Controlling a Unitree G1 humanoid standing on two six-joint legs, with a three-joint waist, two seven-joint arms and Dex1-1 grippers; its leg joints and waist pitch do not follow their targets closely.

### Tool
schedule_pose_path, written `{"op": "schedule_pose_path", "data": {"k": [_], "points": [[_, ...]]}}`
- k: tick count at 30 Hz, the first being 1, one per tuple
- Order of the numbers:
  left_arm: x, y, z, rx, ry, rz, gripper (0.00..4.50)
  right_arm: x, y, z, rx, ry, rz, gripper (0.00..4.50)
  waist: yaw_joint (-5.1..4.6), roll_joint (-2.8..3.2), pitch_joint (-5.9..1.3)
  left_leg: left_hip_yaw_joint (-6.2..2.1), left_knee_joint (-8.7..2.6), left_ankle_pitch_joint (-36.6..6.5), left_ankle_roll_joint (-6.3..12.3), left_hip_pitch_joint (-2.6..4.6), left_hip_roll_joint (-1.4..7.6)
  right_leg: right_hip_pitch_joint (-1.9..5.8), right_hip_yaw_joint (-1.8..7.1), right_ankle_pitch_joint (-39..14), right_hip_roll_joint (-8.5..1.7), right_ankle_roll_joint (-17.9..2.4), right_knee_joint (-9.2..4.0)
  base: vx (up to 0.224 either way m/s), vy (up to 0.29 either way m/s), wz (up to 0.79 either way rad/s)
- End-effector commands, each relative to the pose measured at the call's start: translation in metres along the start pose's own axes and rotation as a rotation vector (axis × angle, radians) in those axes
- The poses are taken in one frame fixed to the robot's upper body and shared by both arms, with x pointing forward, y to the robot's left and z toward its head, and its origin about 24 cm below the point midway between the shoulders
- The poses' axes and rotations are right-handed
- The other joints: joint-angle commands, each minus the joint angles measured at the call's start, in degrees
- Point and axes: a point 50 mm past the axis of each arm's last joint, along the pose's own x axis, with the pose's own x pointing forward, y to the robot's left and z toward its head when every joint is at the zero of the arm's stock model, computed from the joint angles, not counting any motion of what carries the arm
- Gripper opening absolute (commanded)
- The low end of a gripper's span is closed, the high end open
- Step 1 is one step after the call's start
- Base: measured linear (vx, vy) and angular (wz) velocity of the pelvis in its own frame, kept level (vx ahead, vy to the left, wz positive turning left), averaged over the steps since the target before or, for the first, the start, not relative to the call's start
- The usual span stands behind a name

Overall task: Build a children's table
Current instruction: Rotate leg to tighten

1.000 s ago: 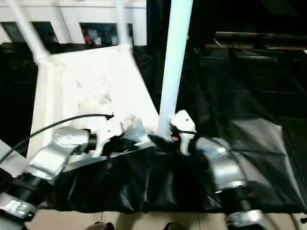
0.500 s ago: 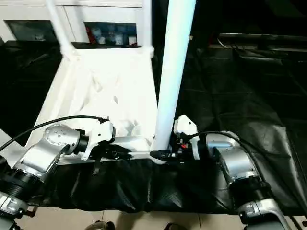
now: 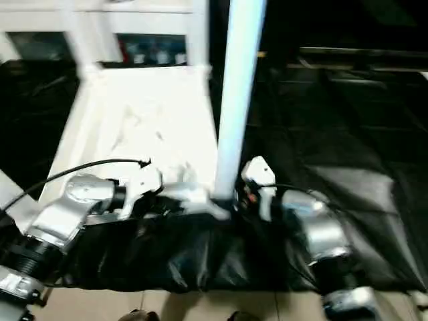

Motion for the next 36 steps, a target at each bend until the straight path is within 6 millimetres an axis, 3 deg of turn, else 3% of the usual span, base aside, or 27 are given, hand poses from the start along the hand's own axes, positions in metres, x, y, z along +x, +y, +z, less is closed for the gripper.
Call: {"op": "schedule_pose_path", "data": {"k": [1, 4, 7, 12, 15, 19, 22, 24, 28, 36], "points": [[0.015, -0.010, 0.000, -0.017, 0.003, -0.001, 0.00, 0.014, 0.012, -0.006, -0.005, 0.033, -0.049, 2.38, -0.05, -0.49, -2.27, -0.06, -4.27, -15.13, 1.03, 0.25, 0.98, 2.01, 1.83, -20.37, -2.73, -10.36, -4.79, 0.000, 0.000, 0.00], [0.029, -0.020, 0.009, -0.035, -0.029, 0.027, 0.00, 0.032, 0.019, -0.008, 0.053, -0.017, -0.272, 2.38, -0.61, -0.30, -2.20, -0.32, -4.59, -16.02, -0.10, 0.08, 0.84, 1.74, 1.79, -23.10, -2.68, -8.41, -5.12, 0.000, 0.000, 0.00], [0.041, -0.029, 0.018, -0.044, -0.052, 0.052, 0.00, 0.048, 0.023, -0.006, 0.111, -0.035, -0.464, 2.38, -1.15, -0.05, -2.24, -0.29, -4.59, -15.67, -0.54, 0.15, 0.80, 1.47, 1.91, -20.44, -2.40, -8.59, -5.07, 0.000, 0.000, 0.00], [0.051, -0.036, 0.025, -0.038, -0.060, 0.064, 0.00, 0.065, 0.035, 0.000, 0.095, -0.030, -0.512, 2.38, -1.49, 0.20, -2.41, -0.22, -4.44, -14.48, -0.18, 0.02, 0.68, 1.70, 1.88, -14.54, -2.05, -9.40, -4.60, 0.000, 0.000, 0.00], [0.051, -0.036, 0.026, -0.040, -0.061, 0.074, 0.00, 0.063, 0.033, 0.003, 0.135, -0.067, -0.515, 3.08, -1.57, 0.29, -2.44, -0.17, -4.29, -13.49, 0.40, -0.04, 0.61, 1.93, 1.88, -11.01, -2.01, -9.93, -4.32, 0.000, 0.000, 0.00], [0.047, -0.035, 0.024, -0.040, -0.057, 0.077, 0.00, 0.055, 0.024, 0.003, 0.135, -0.074, -0.532, 3.42, -1.42, 0.24, -2.64, -0.06, -4.04, -11.49, 0.98, 0.00, 0.60, 2.14, 1.93, -7.53, -2.02, -10.84, -3.97, 0.000, 0.000, 0.00], [0.039, -0.034, 0.019, -0.030, -0.042, 0.051, 0.00, 0.042, 0.011, 0.009, 0.074, -0.082, -0.431, 3.42, -1.29, 0.23, -2.90, 0.10, -3.51, -7.85, 2.72, 0.03, 0.53, 2.63, 1.83, 0.12, -1.84, -12.87, -3.26, 0.000, 0.000, 0.00], [0.033, -0.033, 0.015, -0.020, -0.030, 0.030, 0.00, 0.033, 0.003, 0.011, 0.031, -0.059, -0.362, 3.42, -0.98, 0.18, -2.92, 0.22, -3.26, -6.57, 4.49, -0.14, 0.48, 2.92, 1.79, 2.45, -1.93, -13.75, -3.04, 0.000, 0.000, 0.00], [0.028, -0.031, 0.010, 0.002, -0.016, 0.003, 0.00, 0.025, -0.003, 0.011, 0.005, -0.030, -0.268, 3.42, -0.90, 0.08, -2.95, 0.24, -3.20, -6.65, 5.47, 0.06, 0.59, 2.91, 1.66, 1.09, -2.01, -14.73, -3.11, 0.000, 0.000, 0.00], [0.003, -0.015, -0.003, 0.036, 0.029, -0.117, 0.00, 0.000, 0.013, 0.014, -0.080, 0.034, 0.250, 3.42, 0.01, -0.19, -2.93, 0.32, -2.99, -8.59, 6.31, 0.36, 0.80, 2.72, 1.74, -2.99, -2.10, -15.16, -3.21, 0.000, 0.000, 0.00]]}}
